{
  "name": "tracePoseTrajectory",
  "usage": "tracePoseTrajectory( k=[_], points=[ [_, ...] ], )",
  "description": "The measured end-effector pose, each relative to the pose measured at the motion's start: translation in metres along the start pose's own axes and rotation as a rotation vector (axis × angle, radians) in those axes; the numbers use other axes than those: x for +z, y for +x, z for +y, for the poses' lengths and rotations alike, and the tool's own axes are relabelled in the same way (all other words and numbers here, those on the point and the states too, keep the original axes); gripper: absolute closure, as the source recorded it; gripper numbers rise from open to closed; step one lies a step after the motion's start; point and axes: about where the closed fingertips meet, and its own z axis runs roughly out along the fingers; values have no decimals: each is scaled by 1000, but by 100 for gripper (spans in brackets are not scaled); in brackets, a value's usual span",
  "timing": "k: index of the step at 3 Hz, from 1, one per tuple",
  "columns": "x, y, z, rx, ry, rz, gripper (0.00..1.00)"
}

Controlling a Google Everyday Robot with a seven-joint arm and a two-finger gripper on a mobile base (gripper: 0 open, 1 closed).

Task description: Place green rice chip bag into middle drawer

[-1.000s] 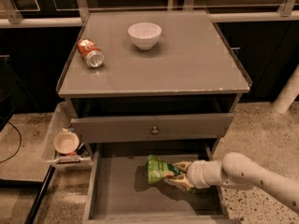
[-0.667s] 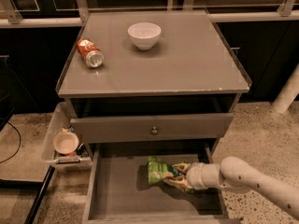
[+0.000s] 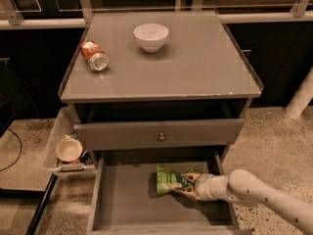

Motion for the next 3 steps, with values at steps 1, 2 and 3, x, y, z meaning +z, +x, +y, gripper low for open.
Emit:
tracePoseTrajectory(
  k=[1, 2, 3],
  points=[
    [0, 0, 0, -2, 0, 0, 82],
    [1, 0, 0, -2, 0, 0, 59],
    [1, 0, 0, -2, 0, 0, 35]
  ],
)
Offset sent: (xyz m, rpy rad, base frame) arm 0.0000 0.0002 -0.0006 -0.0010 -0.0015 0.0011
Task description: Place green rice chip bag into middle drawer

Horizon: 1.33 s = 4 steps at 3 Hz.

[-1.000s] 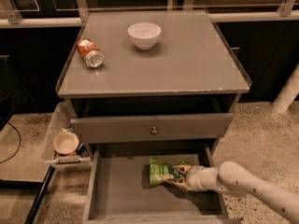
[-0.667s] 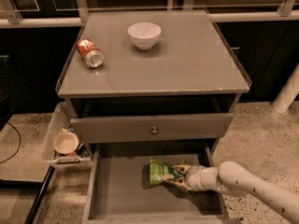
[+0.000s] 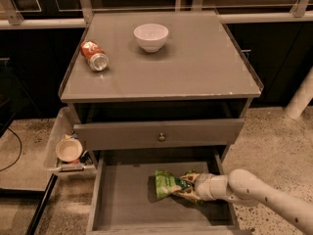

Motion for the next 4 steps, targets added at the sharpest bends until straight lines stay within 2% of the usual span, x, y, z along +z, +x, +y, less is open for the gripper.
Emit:
tracePoseTrajectory(
  k=[1, 2, 3, 4],
  points=[
    [-7, -12, -1, -16, 14, -13, 12],
    [-30, -37, -2, -71, 34, -29, 0],
    [-60, -67, -2, -156, 30, -23, 0],
    [-97, -88, -6, -224, 28, 20, 0]
  ],
)
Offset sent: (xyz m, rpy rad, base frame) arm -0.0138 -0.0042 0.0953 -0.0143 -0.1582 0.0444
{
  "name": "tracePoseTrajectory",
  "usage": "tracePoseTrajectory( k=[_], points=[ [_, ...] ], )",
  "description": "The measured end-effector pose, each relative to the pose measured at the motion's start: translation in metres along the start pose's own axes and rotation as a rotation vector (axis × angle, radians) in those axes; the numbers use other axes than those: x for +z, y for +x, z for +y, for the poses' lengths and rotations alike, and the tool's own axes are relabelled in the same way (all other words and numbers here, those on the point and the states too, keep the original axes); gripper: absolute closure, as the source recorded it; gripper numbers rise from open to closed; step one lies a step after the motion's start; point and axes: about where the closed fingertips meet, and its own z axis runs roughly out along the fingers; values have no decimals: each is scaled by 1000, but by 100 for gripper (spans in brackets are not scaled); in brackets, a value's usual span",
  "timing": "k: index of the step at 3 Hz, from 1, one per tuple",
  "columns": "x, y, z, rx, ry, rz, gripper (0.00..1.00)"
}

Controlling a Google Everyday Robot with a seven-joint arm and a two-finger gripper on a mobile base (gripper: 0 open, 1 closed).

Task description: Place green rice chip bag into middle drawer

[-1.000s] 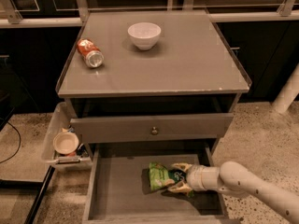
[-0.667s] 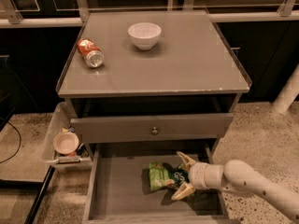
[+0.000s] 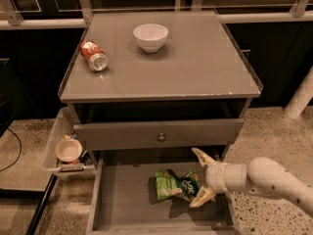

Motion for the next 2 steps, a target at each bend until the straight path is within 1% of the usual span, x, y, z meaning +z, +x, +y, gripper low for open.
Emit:
tracePoseTrajectory(
  k=[1, 2],
  points=[
    [-41, -16, -18, -71, -4, 49, 0],
    [-80, -28, -30, -135, 18, 102, 0]
  ],
)
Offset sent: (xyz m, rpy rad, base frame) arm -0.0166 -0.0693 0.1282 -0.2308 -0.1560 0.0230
